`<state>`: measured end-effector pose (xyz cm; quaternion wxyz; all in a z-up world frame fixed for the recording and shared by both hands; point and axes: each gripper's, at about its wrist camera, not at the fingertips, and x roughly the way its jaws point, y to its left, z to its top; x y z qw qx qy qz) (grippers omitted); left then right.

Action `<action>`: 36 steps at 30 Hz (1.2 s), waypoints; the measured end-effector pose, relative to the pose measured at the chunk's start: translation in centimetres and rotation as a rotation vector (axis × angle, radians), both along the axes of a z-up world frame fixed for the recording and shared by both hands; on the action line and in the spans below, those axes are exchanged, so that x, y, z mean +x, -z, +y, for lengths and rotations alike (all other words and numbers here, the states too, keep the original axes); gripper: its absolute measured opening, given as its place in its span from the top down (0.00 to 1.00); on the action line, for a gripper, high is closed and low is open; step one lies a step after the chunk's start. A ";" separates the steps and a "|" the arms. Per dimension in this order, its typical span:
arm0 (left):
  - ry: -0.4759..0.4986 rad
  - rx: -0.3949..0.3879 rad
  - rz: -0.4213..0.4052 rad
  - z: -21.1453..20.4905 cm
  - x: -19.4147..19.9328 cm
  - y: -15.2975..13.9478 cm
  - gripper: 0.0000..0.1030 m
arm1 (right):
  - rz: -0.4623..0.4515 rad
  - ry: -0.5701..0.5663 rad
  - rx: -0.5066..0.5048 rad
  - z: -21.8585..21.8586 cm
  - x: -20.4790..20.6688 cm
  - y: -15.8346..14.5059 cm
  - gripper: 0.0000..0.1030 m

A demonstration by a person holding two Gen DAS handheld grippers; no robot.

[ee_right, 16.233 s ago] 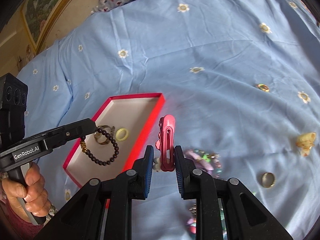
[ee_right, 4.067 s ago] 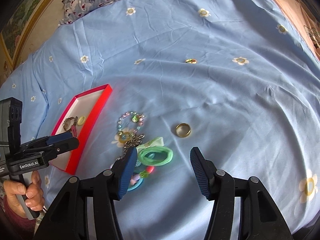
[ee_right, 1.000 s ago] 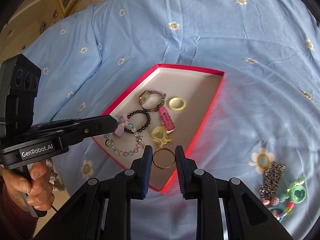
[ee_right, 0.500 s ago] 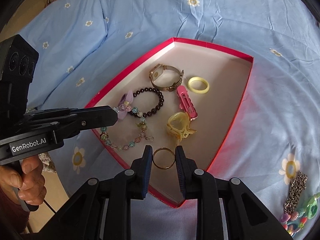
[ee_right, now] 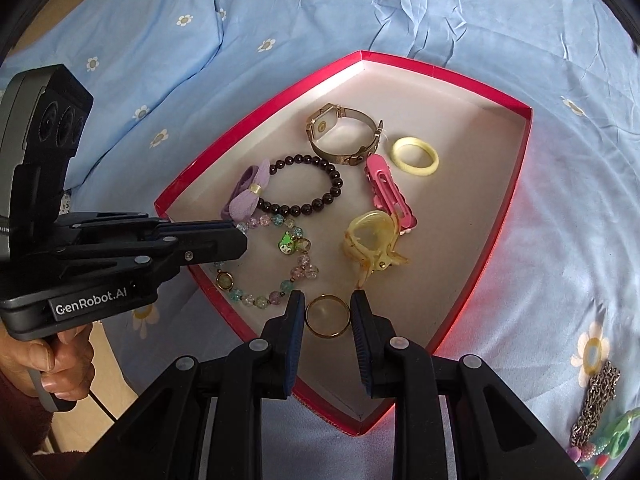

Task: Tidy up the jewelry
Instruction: 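Carry the crystal bracelet and gold ring with both tools into the box, then open both tools to drop the bracelet and ring in the box, then move both tools back over the remaining jewelry pile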

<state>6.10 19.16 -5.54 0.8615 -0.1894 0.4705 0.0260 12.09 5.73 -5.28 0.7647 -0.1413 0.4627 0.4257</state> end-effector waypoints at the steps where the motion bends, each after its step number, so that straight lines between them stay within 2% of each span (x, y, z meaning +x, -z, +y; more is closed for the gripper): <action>1: 0.000 0.003 0.001 0.0 0.0 0.0 0.94 | -0.002 -0.002 -0.003 0.0 -0.1 0.0 0.76; 17: -0.007 0.017 0.008 -0.3 0.2 -0.3 0.91 | 0.002 0.000 0.003 0.2 0.1 0.0 0.76; 21: -0.013 0.022 -0.003 -0.4 -0.2 -1.0 0.85 | 0.014 0.019 0.028 -0.4 0.1 -0.1 0.75; 24: -0.020 0.023 -0.021 -0.6 -0.4 -1.7 0.80 | 0.009 0.043 0.056 -1.4 0.0 -0.8 0.72; 28: -0.019 0.021 -0.049 -1.1 -0.6 -2.7 0.73 | 0.001 0.082 0.110 -3.5 0.0 -2.2 0.59; 30: -0.016 0.019 -0.061 -1.6 -0.6 -3.1 0.67 | -0.003 0.111 0.130 -4.8 0.1 -2.8 0.59; 36: 0.021 0.010 -0.074 -3.4 -0.2 -3.9 0.67 | -0.006 0.213 0.175 -9.5 0.2 -3.8 0.59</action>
